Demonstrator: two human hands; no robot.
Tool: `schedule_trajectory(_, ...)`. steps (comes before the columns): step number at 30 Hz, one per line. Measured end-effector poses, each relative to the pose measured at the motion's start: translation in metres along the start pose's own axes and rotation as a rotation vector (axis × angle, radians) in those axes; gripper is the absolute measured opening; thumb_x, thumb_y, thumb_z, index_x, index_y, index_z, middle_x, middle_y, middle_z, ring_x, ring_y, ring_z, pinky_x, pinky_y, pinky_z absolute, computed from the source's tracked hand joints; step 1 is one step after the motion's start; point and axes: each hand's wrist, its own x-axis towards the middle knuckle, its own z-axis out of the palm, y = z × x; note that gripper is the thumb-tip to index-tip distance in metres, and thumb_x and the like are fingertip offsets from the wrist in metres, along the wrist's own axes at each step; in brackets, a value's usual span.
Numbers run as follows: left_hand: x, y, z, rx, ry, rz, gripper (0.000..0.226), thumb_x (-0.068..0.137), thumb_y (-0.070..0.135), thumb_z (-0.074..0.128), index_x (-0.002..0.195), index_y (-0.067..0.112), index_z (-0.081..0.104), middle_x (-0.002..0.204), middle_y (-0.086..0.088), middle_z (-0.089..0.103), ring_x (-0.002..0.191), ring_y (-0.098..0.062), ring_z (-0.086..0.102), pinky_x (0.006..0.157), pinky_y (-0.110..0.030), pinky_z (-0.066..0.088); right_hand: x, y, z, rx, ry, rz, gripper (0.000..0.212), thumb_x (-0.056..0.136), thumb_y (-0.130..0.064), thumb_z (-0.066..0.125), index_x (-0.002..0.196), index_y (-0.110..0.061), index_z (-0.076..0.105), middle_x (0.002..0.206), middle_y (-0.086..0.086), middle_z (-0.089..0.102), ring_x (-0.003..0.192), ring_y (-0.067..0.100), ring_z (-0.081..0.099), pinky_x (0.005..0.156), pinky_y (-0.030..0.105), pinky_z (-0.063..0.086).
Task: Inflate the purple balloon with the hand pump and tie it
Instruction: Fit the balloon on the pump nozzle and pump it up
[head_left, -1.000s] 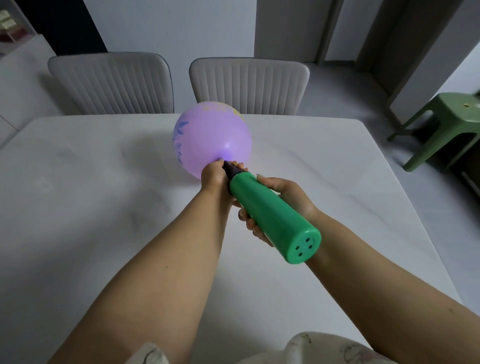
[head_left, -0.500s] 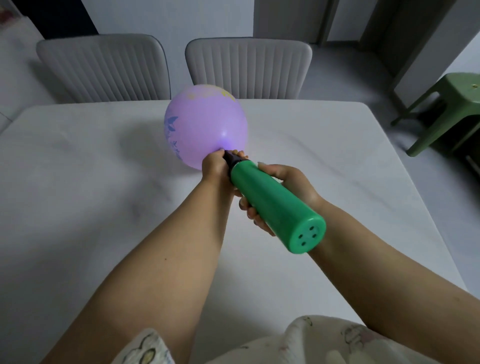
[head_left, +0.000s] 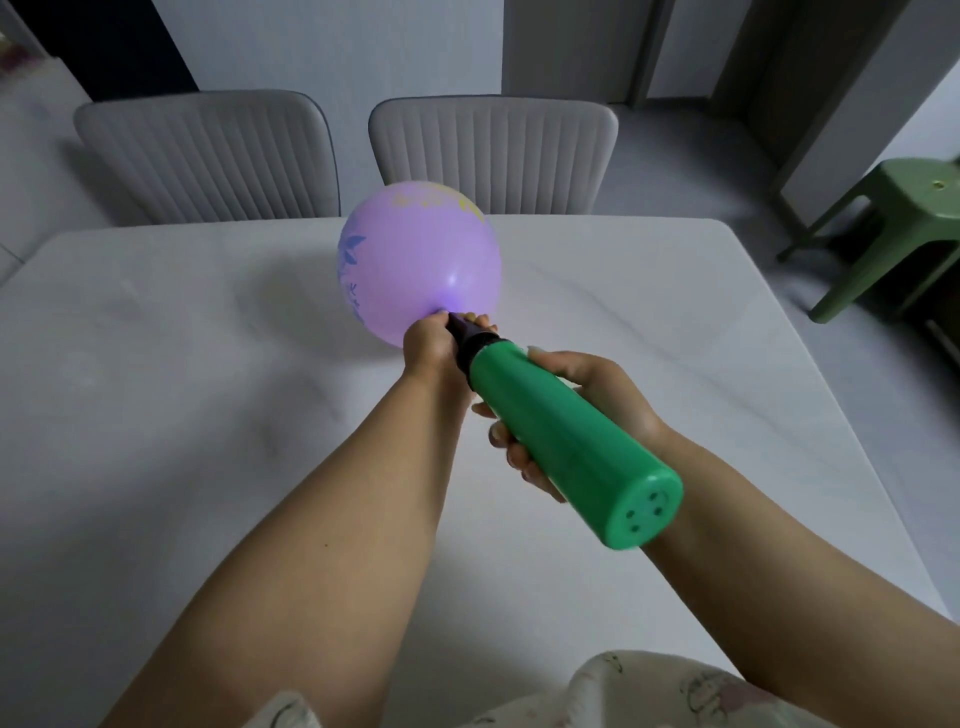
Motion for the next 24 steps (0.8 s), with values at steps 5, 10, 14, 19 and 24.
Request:
schedule_trajectory(5, -0.006, 0.0, 0.004, 0.077, -0.024, 0.006, 0.037, 0.099, 0.012, 0.026, 0.062, 0.012, 0.034, 0.051, -0.005, 0.042, 0.052, -0.018, 0.038, 0.053, -0.023, 0.037, 0.014, 0.003, -0.003, 0.044, 0.007, -0.047, 0.048, 0.083, -0.041, 0.048, 0.105, 0.0, 0.056, 0.07, 0.016, 0.06, 0.044, 0.028, 0.061, 0.044, 0.026, 0.053)
schedule_trajectory(10, -0.001, 0.009, 0.005, 0.026, -0.033, 0.029, 0.035, 0.099, 0.013, 0.026, 0.066, 0.011, 0.037, 0.063, -0.004, 0.038, 0.051, -0.018, 0.04, 0.052, -0.023, 0.04, -0.019, 0.019, -0.016, 0.007, -0.072, -0.001, 0.051, 0.075, -0.044, 0.052, 0.104, -0.003, 0.059, 0.069, 0.014, 0.06, 0.045, 0.027, 0.061, 0.045, 0.026, 0.052)
schedule_trajectory(14, 0.0, 0.007, 0.006, 0.025, -0.003, 0.013, 0.033, 0.1, 0.015, 0.026, 0.069, 0.012, 0.037, 0.065, -0.004, 0.038, 0.054, -0.018, 0.04, 0.053, -0.024, 0.041, -0.017, 0.011, -0.012, -0.032, -0.062, 0.008, 0.047, 0.078, -0.042, 0.049, 0.101, -0.002, 0.059, 0.067, 0.015, 0.061, 0.044, 0.028, 0.061, 0.045, 0.026, 0.052)
schedule_trajectory(19, -0.007, 0.002, 0.007, 0.067, -0.009, -0.032, 0.036, 0.099, 0.015, 0.029, 0.063, 0.012, 0.035, 0.048, -0.004, 0.045, 0.053, -0.018, 0.039, 0.054, -0.023, 0.038, 0.012, -0.006, 0.0, -0.024, 0.018, -0.051, 0.045, 0.084, -0.04, 0.048, 0.104, 0.0, 0.055, 0.068, 0.017, 0.06, 0.044, 0.028, 0.06, 0.046, 0.026, 0.052)
schedule_trajectory(24, -0.002, 0.019, 0.007, 0.036, -0.018, 0.021, 0.037, 0.1, 0.016, 0.028, 0.065, 0.012, 0.036, 0.063, -0.003, 0.038, 0.054, -0.017, 0.038, 0.056, -0.024, 0.038, 0.006, 0.003, 0.0, -0.021, -0.029, -0.037, 0.047, 0.075, -0.042, 0.053, 0.1, -0.002, 0.06, 0.068, 0.015, 0.062, 0.047, 0.028, 0.061, 0.049, 0.025, 0.053)
